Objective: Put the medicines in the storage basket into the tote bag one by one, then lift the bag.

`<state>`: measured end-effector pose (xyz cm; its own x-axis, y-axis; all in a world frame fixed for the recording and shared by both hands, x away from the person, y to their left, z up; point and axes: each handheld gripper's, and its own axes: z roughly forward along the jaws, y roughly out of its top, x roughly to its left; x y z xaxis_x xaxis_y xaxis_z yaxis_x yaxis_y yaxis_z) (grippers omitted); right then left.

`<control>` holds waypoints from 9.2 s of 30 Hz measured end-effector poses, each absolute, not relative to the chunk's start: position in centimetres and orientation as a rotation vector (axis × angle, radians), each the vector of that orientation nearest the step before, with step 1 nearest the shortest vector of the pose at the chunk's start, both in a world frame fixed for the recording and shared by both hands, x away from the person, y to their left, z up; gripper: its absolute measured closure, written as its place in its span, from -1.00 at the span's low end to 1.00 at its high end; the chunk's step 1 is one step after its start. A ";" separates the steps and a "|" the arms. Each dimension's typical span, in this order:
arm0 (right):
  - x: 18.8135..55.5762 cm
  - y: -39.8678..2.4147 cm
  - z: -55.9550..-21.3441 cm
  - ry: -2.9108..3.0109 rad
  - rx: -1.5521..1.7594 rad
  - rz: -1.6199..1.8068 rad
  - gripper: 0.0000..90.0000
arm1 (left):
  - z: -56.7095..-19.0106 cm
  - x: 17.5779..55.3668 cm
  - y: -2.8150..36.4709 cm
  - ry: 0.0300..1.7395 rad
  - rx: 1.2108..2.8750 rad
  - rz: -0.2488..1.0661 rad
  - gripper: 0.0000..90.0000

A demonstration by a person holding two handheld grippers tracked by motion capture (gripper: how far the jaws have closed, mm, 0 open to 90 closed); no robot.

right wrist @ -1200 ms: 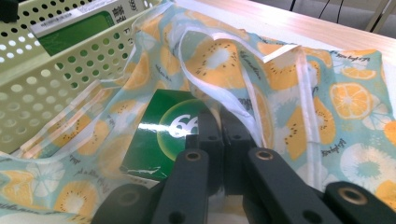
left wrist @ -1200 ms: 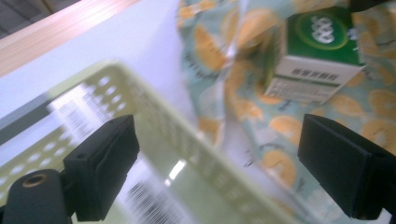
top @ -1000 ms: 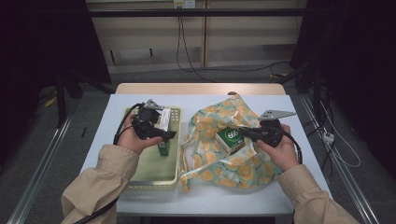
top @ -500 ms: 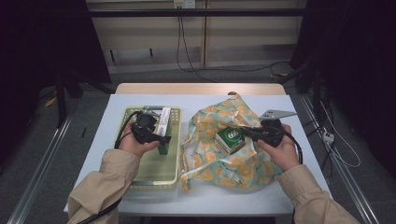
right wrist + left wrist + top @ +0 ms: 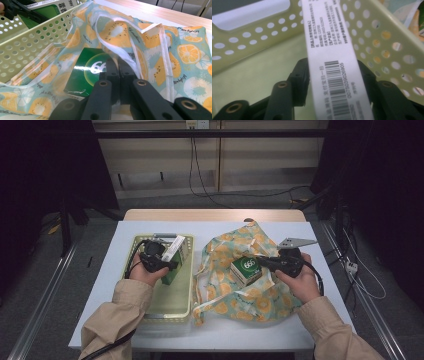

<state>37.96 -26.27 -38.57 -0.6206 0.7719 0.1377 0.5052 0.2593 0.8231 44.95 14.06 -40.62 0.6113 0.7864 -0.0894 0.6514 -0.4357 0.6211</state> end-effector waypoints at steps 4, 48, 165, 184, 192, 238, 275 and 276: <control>38.0 -26.3 -38.7 2.242 1.178 1.296 0.97 | -40.7 45.0 13.9 1.163 2.184 0.297 0.40; 38.2 -26.7 -37.7 2.216 1.183 1.311 0.98 | -32.7 39.3 6.6 0.517 2.312 0.016 0.45; 38.6 -28.5 -35.8 2.137 1.214 1.314 0.98 | -38.0 45.3 3.0 0.829 2.268 0.189 -0.60; 38.4 -28.8 -35.9 2.129 1.217 1.326 0.98 | -38.7 45.3 1.7 0.832 2.333 0.064 0.98; 38.3 -28.4 -35.7 2.134 1.205 1.329 0.98 | -34.7 44.8 2.5 0.861 2.268 -0.013 1.00; 39.5 -26.5 -24.8 2.043 1.043 1.423 0.99 | -16.7 47.7 1.4 0.841 2.238 0.060 1.00; 35.7 -25.4 -30.7 2.170 1.145 1.427 -0.53 | -24.9 43.5 14.9 0.861 2.110 0.104 -0.77; 35.5 -25.7 -31.1 2.170 1.148 1.424 -0.53 | -25.4 43.4 15.4 0.860 2.119 0.113 -0.79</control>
<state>35.49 -25.68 -31.12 -0.6344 0.7545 0.1682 0.4545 0.1881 0.8707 43.38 15.36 -25.36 0.7622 0.6133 -0.2070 0.5393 -0.4249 0.7271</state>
